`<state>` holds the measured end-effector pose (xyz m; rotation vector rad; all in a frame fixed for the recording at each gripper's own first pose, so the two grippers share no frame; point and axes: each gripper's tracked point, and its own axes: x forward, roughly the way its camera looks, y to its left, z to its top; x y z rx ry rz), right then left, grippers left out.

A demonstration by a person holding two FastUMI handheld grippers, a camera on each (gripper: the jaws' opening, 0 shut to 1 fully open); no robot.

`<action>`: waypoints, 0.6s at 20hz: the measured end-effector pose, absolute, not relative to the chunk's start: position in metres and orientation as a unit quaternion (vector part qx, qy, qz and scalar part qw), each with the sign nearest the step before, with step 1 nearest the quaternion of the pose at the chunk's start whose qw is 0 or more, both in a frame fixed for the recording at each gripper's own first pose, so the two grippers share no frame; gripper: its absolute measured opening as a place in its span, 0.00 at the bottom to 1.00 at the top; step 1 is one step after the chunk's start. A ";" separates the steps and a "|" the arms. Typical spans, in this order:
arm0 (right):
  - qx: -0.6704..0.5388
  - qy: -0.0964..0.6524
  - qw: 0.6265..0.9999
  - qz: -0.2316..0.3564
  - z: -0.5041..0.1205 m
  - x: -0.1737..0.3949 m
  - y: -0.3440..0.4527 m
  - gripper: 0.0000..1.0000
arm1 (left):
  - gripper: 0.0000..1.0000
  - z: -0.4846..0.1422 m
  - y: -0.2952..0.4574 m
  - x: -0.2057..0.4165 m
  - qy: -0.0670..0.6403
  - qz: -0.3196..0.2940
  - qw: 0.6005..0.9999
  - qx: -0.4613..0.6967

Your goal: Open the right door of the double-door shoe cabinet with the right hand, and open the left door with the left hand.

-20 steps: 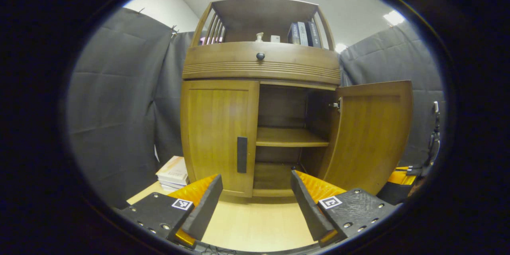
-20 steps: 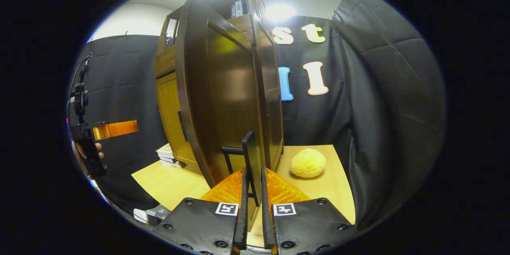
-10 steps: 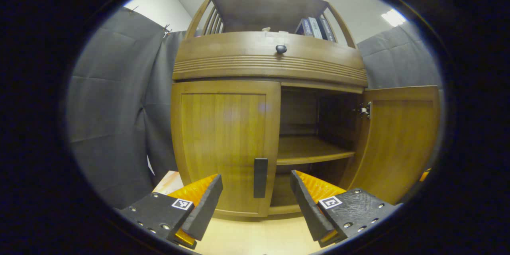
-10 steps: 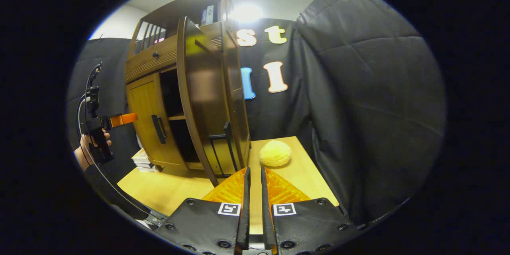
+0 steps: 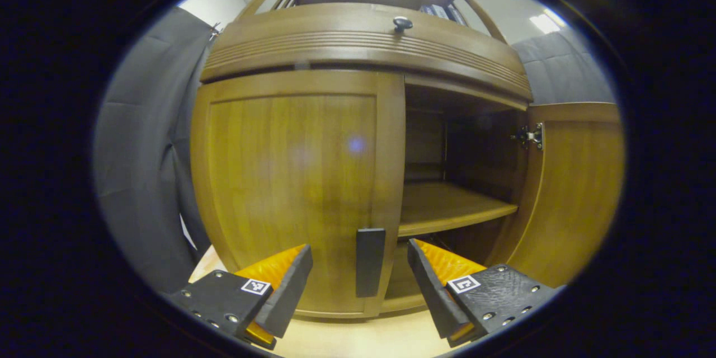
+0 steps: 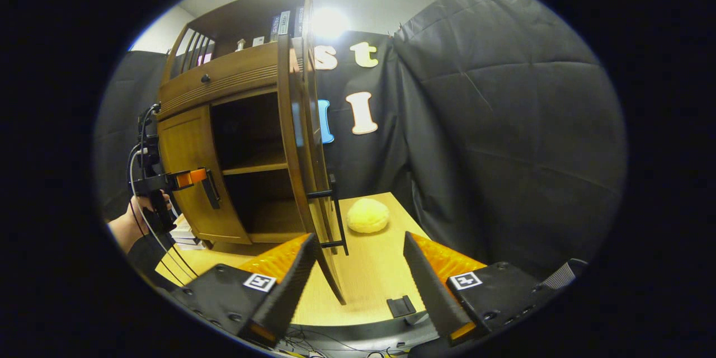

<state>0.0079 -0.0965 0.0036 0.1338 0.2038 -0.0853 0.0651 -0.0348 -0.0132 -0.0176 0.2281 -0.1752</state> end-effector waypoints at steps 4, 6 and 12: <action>0.072 0.098 0.991 -0.063 0.008 0.009 -0.086 0.98 | 0.86 -0.024 -0.036 0.069 0.125 -0.088 0.988 0.003; 0.070 0.097 0.990 -0.068 0.008 0.009 -0.080 0.93 | 0.79 -0.028 -0.029 0.072 0.128 -0.076 0.989 0.008; 0.058 0.097 0.991 -0.077 0.013 0.006 -0.067 0.93 | 0.56 -0.027 -0.046 0.067 0.139 -0.084 0.986 -0.036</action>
